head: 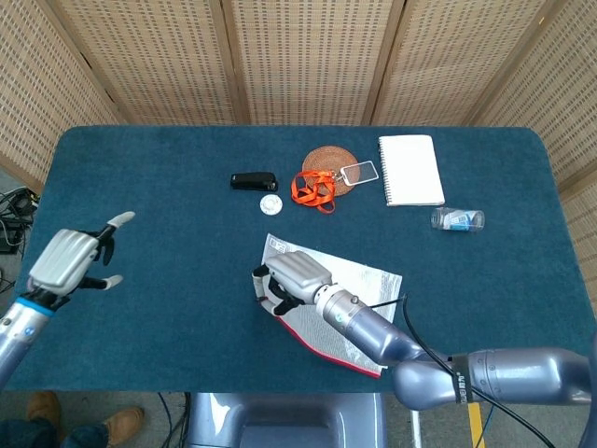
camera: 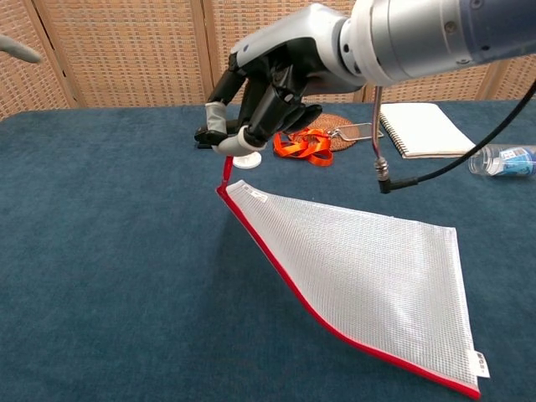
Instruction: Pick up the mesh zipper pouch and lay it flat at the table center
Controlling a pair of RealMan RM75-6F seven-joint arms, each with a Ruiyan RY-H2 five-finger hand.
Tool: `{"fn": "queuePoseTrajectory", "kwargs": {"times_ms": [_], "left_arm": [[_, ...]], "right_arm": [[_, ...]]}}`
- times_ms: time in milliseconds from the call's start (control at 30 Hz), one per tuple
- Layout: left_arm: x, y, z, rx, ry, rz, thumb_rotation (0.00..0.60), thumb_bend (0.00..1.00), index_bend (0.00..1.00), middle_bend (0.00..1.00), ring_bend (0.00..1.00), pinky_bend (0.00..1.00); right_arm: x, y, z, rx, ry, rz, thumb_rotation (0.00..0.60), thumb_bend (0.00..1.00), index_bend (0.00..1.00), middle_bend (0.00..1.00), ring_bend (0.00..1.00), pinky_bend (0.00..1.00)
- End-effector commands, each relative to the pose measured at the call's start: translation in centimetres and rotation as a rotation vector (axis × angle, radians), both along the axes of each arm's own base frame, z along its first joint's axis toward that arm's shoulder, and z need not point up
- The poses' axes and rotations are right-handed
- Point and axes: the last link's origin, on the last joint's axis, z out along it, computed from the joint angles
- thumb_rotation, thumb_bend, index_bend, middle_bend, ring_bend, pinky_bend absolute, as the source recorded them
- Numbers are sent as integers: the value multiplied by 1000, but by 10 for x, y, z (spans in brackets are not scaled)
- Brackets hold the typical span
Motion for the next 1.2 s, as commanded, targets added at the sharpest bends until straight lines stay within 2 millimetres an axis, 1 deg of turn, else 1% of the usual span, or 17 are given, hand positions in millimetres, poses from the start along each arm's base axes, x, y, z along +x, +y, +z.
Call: {"fn": "queuePoseTrajectory", "kwargs": {"times_ms": [33, 133, 200, 333, 433, 533, 633, 700, 800, 867, 1033, 1200], "left_arm": [[36, 41, -32, -129, -18, -97, 600, 0, 206, 797, 741, 875], [52, 53, -50, -186, -44, -112, 600, 0, 277, 859, 792, 943], [65, 59, -63, -245, -100, -102, 600, 0, 319, 899, 822, 977], [79, 66, -80, -341, -154, -75, 600, 0, 352, 908, 828, 984], [88, 69, -87, -383, -178, -71, 600, 0, 368, 908, 828, 984], [107, 68, -98, -454, -210, -83, 600, 0, 381, 908, 828, 984], [119, 69, -104, -484, -213, -94, 600, 0, 383, 907, 827, 984], [123, 69, -107, -498, -216, -85, 600, 0, 386, 912, 835, 993], [129, 68, -116, -537, -221, -59, 600, 0, 390, 938, 858, 1000], [138, 65, -125, -573, -234, -51, 600, 0, 397, 952, 869, 1000], [149, 62, -130, -611, -286, -36, 600, 0, 411, 959, 873, 1000], [153, 61, -133, -639, -319, -16, 600, 0, 426, 959, 873, 1000]], "right_arm": [[-6, -4, 4, 4, -11, -30, 600, 765, 784, 976, 981, 1000], [-9, -7, 8, 4, -23, -54, 600, 767, 784, 976, 982, 1000], [-11, -10, 12, 5, -35, -78, 600, 769, 784, 976, 982, 1000], [-16, -15, 16, -2, -35, -96, 600, 773, 784, 976, 982, 1000], [-18, -16, 17, -3, -38, -104, 600, 773, 784, 976, 982, 1000], [-20, -18, 19, -3, -45, -114, 600, 773, 784, 976, 982, 1000], [-22, -20, 21, -6, -47, -119, 600, 774, 784, 976, 982, 1000], [-23, -21, 22, -7, -46, -120, 600, 777, 784, 976, 982, 1000], [-24, -22, 24, -11, -47, -125, 600, 780, 784, 976, 982, 1000], [-26, -23, 25, -13, -48, -131, 600, 780, 784, 975, 983, 1000], [-28, -24, 27, -12, -41, -133, 600, 784, 784, 976, 982, 1000], [-28, -25, 28, -14, -40, -135, 600, 784, 784, 976, 983, 1000]]}}
